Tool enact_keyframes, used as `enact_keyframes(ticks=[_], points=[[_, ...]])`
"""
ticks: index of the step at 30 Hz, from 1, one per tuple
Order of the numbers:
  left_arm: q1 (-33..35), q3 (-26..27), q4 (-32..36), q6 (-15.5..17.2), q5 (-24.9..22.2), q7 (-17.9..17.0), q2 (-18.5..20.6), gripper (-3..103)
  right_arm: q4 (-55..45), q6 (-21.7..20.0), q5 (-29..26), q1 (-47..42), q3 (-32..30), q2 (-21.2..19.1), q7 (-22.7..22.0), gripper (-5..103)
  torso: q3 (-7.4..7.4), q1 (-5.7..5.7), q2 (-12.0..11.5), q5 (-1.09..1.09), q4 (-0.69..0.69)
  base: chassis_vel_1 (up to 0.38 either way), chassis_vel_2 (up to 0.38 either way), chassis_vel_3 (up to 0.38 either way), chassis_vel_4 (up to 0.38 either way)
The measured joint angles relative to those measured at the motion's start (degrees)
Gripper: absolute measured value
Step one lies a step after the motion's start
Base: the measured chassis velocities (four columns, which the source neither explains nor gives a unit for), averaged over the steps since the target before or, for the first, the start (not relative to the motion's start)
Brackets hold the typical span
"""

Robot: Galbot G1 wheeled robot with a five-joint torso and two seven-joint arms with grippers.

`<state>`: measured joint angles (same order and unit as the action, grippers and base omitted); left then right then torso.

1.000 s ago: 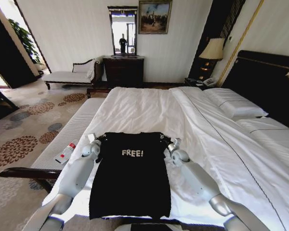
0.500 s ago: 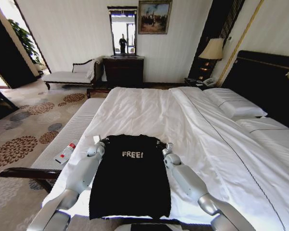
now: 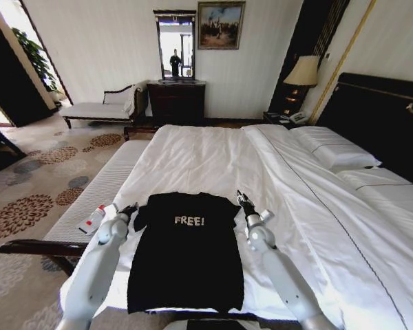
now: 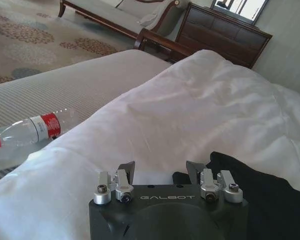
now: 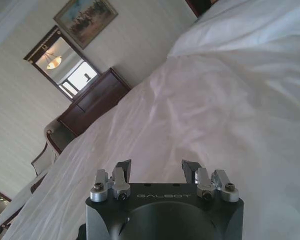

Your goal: Fold the clothes on the bed.

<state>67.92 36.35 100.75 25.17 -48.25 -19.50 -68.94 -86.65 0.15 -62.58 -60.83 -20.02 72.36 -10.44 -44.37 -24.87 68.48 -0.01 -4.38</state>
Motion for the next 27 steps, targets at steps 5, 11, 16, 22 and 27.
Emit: enact_keyframes(ticks=[5,11,16,22,27], points=[[11.8,5.9,12.4,-2.5,3.1,2.6,-2.4,77,-3.5,-3.1,-6.6,-4.6,-1.9,2.8,-1.8,74,0.00,0.01,0.0,0.01,0.02,0.000,0.000,0.000,0.000],[18.3,12.2,20.7,-2.6,1.9,3.2,-7.0,98,-7.4,-4.5,-9.1,-8.7,-2.5,5.6,-3.7,96,-0.01,0.00,0.0,0.00,0.00,0.000,0.000,0.000,0.000],[21.6,15.4,24.1,-2.7,1.0,4.0,-8.1,100,-8.6,-4.6,-7.3,-11.1,-2.7,7.0,-3.8,100,-0.01,0.00,0.0,0.01,-0.01,0.000,0.000,0.000,0.000],[22.7,18.0,25.8,-2.3,-1.4,3.9,-9.1,100,-5.4,-4.5,-5.7,-11.1,-2.6,8.5,-2.4,103,-0.01,0.00,0.0,0.00,-0.01,0.000,0.000,0.000,0.000],[23.0,19.8,26.9,-2.2,-2.4,3.4,-9.4,100,-4.6,-3.5,-6.5,-10.2,-3.0,9.7,-1.5,85,-0.02,-0.02,0.0,0.01,-0.01,0.000,0.000,0.000,0.000]])
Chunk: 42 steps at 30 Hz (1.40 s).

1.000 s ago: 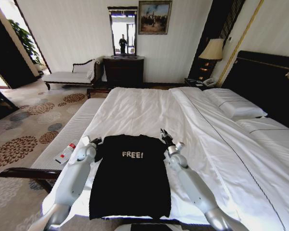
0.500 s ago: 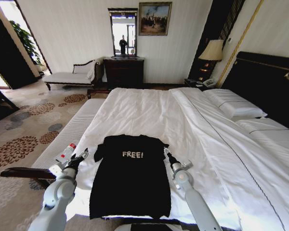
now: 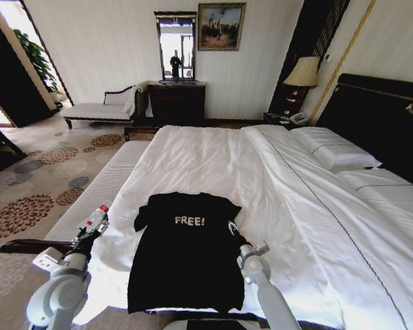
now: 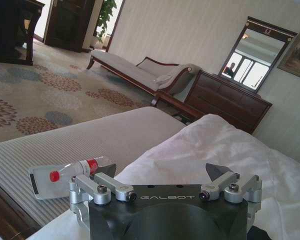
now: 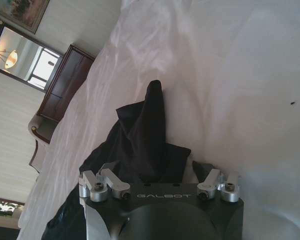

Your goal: Fold the clothes on the bed.

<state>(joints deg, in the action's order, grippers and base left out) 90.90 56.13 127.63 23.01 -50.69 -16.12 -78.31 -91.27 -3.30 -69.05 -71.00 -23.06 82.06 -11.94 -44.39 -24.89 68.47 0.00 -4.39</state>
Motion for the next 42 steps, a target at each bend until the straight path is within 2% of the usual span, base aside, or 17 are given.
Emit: enact_keyframes(ticks=[1,4,5,6,7,10,12,13,16,20,22,23,35,37,39,40,42], points=[[0.0,0.0,0.0,0.0,0.0,0.0,0.0,100,0.0,0.0,0.0,0.0,0.0,0.0,0.0,85,0.00,0.00,0.0,0.00,0.00,0.000,0.000,0.000,0.000],[1.4,2.7,-0.8,-0.5,-0.9,0.8,0.1,100,-1.3,0.8,-1.4,0.1,-0.6,0.7,0.2,69,0.01,0.00,0.0,0.00,0.01,0.000,0.000,0.000,0.000],[1.4,2.7,-0.8,-0.5,-0.9,0.8,0.1,100,-1.3,0.8,-1.4,0.1,-0.6,0.7,0.2,69,0.01,0.00,0.0,0.00,0.01,0.000,0.000,0.000,0.000],[1.9,4.0,-2.2,-1.0,-1.1,1.4,0.1,100,-1.4,1.4,-1.7,0.1,-0.8,1.1,0.4,63,0.01,0.01,0.0,0.00,0.02,0.000,0.000,0.000,0.000],[2.0,4.2,-2.4,-1.1,-1.1,1.5,0.1,100,-1.4,1.5,-1.7,0.1,-0.8,1.1,0.4,63,0.00,0.01,0.0,-0.01,0.02,0.000,0.000,0.000,0.000],[2.8,7.6,-7.6,-2.7,-2.2,2.0,0.5,100,-0.6,2.7,-1.9,0.4,-1.1,2.8,1.0,47,0.01,0.00,0.0,-0.02,0.02,0.000,0.000,0.000,0.000],[2.9,8.0,-8.1,-2.8,-2.5,2.0,0.5,100,-0.4,2.8,-1.9,0.5,-1.1,3.1,1.0,47,0.00,0.00,0.0,-0.02,0.03,0.000,0.000,0.000,0.000],[2.8,8.8,-9.1,-2.9,-3.6,1.9,0.6,100,-0.1,3.0,-1.9,0.8,-1.1,3.5,1.1,36,0.00,0.00,0.0,-0.01,0.02,0.000,0.000,0.000,0.000],[2.7,9.1,-9.5,-2.9,-4.3,1.7,0.6,100,0.1,3.3,-1.7,1.1,-1.1,3.7,1.1,30,0.01,0.00,0.0,-0.01,0.02,0.000,0.000,0.000,0.000],[2.4,8.6,-9.5,-2.8,-4.3,1.6,0.4,100,0.0,4.5,-0.2,1.0,-1.5,3.4,0.8,9,0.00,0.00,0.0,-0.01,0.01,0.000,0.000,0.000,0.000],[2.3,8.3,-9.4,-2.7,-4.2,1.5,0.3,100,-0.2,4.6,0.3,0.7,-1.5,3.3,0.8,9,0.00,0.00,0.0,-0.01,0.00,0.000,0.000,0.000,0.000],[2.2,7.9,-9.3,-2.7,-3.9,1.5,0.2,100,-0.5,4.8,1.0,0.1,-1.5,3.0,0.8,1,0.00,0.00,0.0,-0.01,0.00,0.000,0.000,0.000,0.000],[2.9,7.6,-8.7,-2.8,-3.1,1.4,-0.3,100,-2.2,5.9,4.0,-1.7,-1.5,2.7,1.4,0,0.00,0.00,0.0,0.00,0.02,0.000,0.000,0.000,0.000],[3.4,8.1,-8.7,-3.0,-3.3,1.5,-0.4,100,-3.7,9.0,9.4,-3.1,-0.7,2.7,6.9,0,0.01,0.00,0.0,0.00,0.02,0.000,0.000,0.000,0.000],[3.4,8.2,-8.7,-3.1,-3.4,1.5,-0.4,100,-3.9,9.7,10.6,-3.4,-0.3,2.7,8.5,0,0.01,0.00,0.0,-0.01,0.01,0.000,0.000,0.000,0.000],[3.6,8.2,-8.7,-3.2,-3.5,1.5,-0.5,100,-3.9,11.5,14.2,-4.1,0.9,2.4,13.0,0,0.01,0.01,0.0,-0.01,0.01,0.000,0.000,0.000,0.000],[3.9,8.2,-8.7,-3.3,-3.5,1.5,-0.9,100,-2.2,13.6,18.7,-4.5,2.6,2.2,17.8,0,0.01,0.01,0.0,-0.01,0.02,0.000,0.000,0.000,0.000]])
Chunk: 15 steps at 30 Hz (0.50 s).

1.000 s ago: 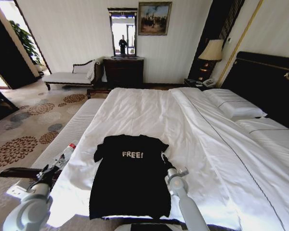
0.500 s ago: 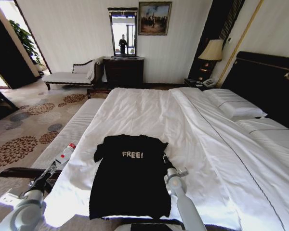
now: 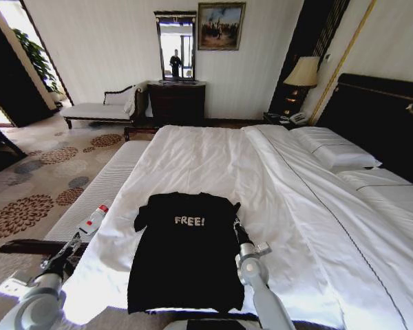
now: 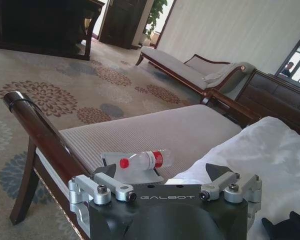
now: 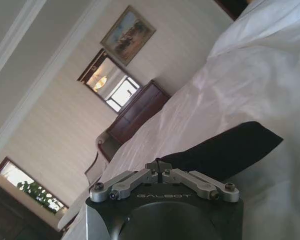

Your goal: Fold the clothes on the bed.

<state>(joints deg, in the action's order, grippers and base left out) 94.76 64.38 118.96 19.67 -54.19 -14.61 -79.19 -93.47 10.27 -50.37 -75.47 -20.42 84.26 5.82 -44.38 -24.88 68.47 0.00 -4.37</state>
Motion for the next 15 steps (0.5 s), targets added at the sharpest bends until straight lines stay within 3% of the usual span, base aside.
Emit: enact_keyframes(ticks=[2,4,6,9,14,15], points=[[0.0,0.0,0.0,0.0,0.0,0.0,-0.1,100,0.6,0.4,1.0,0.0,0.3,0.0,0.9,0,0.00,0.00,0.0,0.00,0.00,0.000,0.000,0.000,0.000],[0.4,-0.1,0.2,-0.2,0.0,0.1,-0.3,100,5.1,3.8,7.8,0.3,2.1,-0.3,6.0,0,0.00,0.00,0.0,0.00,0.00,0.000,0.000,0.000,0.000],[0.7,-0.1,0.2,-0.3,0.0,0.2,-0.3,100,8.4,5.4,12.9,0.6,3.2,-0.5,8.1,0,0.00,-0.01,0.0,0.00,-0.01,0.000,0.000,0.000,0.000],[0.9,0.0,0.1,-0.4,0.0,0.2,-0.4,100,11.0,5.9,15.7,1.1,3.9,-0.5,7.9,0,0.00,0.00,0.0,0.01,-0.01,0.000,0.000,0.000,0.000],[0.9,0.0,-0.3,-0.5,0.0,0.2,-0.6,100,12.0,6.1,14.8,1.1,4.0,0.3,5.6,-3,0.00,0.00,0.0,0.00,0.01,0.000,0.000,0.000,0.000],[0.9,-0.1,-0.5,-0.5,0.0,0.2,-0.7,100,11.3,6.3,14.4,0.3,4.0,0.2,5.6,2,0.00,-0.01,0.0,0.00,0.00,0.000,0.000,0.000,0.000]])
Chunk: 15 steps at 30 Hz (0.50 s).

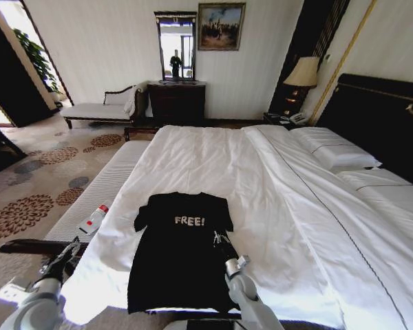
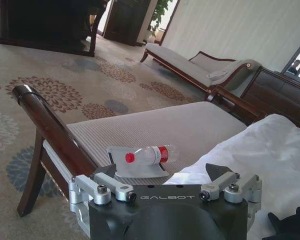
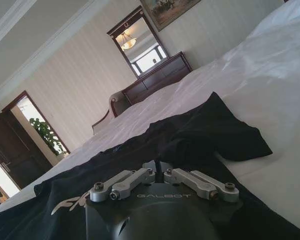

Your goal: Fold the clothes on the bed.

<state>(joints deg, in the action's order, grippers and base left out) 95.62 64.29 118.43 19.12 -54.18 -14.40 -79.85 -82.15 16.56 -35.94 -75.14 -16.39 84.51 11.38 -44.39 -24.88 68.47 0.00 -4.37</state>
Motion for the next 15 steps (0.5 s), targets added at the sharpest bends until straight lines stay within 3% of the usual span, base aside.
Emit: enact_keyframes(ticks=[1,4,6,7,9,11,12,13,15], points=[[0.0,0.0,0.0,0.0,0.0,0.0,0.0,100,0.0,0.0,0.0,0.0,0.0,0.0,0.0,2,0.00,0.00,0.0,0.00,0.00,0.000,0.000,0.000,0.000],[-0.4,-0.5,-0.3,0.0,0.2,0.0,-0.2,100,-2.7,0.9,-2.0,-2.2,0.1,0.0,1.5,18,0.00,0.00,0.0,0.00,-0.01,0.000,0.000,0.000,0.000],[-0.5,-0.6,-0.3,0.0,0.3,0.0,-0.3,100,-3.8,1.0,-3.8,-2.8,0.1,0.0,1.8,18,0.00,0.01,0.0,0.01,-0.01,0.000,0.000,0.000,0.000],[-0.8,-0.9,-0.3,0.0,0.5,0.0,-0.4,100,-6.5,1.0,-9.2,-3.8,0.0,0.4,1.8,29,0.00,0.00,0.0,0.00,-0.01,0.000,0.000,0.000,0.000],[-1.1,-1.2,-0.4,0.0,0.9,0.0,-0.5,100,-10.3,0.5,-17.3,-4.8,-0.3,1.2,0.0,34,0.00,0.00,0.0,0.00,-0.01,0.000,0.000,0.000,0.000],[-1.1,-1.3,-0.5,0.0,1.1,0.0,-0.5,100,-11.6,0.3,-19.9,-5.1,-0.5,1.5,-0.9,40,0.00,0.00,0.0,0.00,-0.02,0.000,0.000,0.000,0.000],[-1.3,-1.4,-0.6,0.1,1.2,0.0,-0.5,100,-13.1,0.1,-22.7,-5.3,-0.8,1.9,-2.9,40,0.00,0.00,0.0,0.00,-0.01,0.000,0.000,0.000,0.000],[-1.3,-1.5,-0.7,0.1,1.4,-0.1,-0.4,100,-14.6,-0.3,-25.9,-5.2,-1.2,2.3,-7.3,51,0.00,0.00,0.0,0.00,-0.01,0.000,0.000,0.000,0.000],[-1.4,-1.8,-0.8,0.1,1.6,-0.1,-0.5,100,-15.5,-1.2,-29.8,-4.9,-1.7,2.6,-11.2,56,0.00,0.00,0.0,0.00,-0.01,0.000,0.000,0.000,0.000]])
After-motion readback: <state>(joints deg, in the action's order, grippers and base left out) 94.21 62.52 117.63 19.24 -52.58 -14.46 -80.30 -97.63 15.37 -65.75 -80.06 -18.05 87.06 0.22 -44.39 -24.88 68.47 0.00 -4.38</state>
